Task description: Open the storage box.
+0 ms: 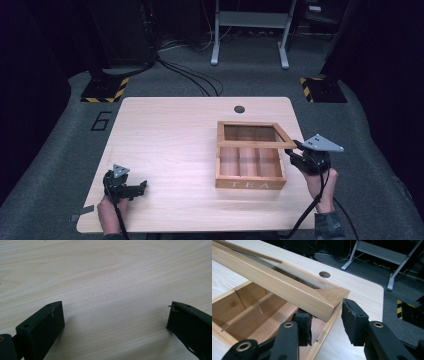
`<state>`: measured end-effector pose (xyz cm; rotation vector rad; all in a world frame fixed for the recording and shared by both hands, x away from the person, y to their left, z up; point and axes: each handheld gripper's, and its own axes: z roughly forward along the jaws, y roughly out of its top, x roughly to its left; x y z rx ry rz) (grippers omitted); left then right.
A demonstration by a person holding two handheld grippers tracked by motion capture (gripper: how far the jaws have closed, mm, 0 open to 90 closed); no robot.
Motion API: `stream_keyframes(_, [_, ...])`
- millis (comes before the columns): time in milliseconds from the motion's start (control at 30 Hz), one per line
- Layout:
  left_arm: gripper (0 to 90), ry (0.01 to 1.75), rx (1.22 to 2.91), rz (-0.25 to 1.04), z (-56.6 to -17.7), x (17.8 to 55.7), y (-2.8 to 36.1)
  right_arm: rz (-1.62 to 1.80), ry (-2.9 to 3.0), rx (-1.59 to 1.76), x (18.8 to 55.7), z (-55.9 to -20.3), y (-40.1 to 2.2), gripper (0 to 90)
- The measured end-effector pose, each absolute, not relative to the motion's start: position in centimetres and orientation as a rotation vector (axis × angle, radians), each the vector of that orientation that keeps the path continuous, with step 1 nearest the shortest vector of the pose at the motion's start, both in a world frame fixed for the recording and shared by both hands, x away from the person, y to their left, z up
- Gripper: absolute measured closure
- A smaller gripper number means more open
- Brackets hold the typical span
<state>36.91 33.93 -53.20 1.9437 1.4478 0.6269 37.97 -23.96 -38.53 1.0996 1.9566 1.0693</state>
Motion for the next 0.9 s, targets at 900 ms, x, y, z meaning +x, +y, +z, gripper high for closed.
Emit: stream_keyframes(900, [0.8, 1.447, 1.941, 0.630, -53.2, 36.9, 33.9, 1.123, 2.054, 1.289, 34.9, -46.3, -24.7, 59.8])
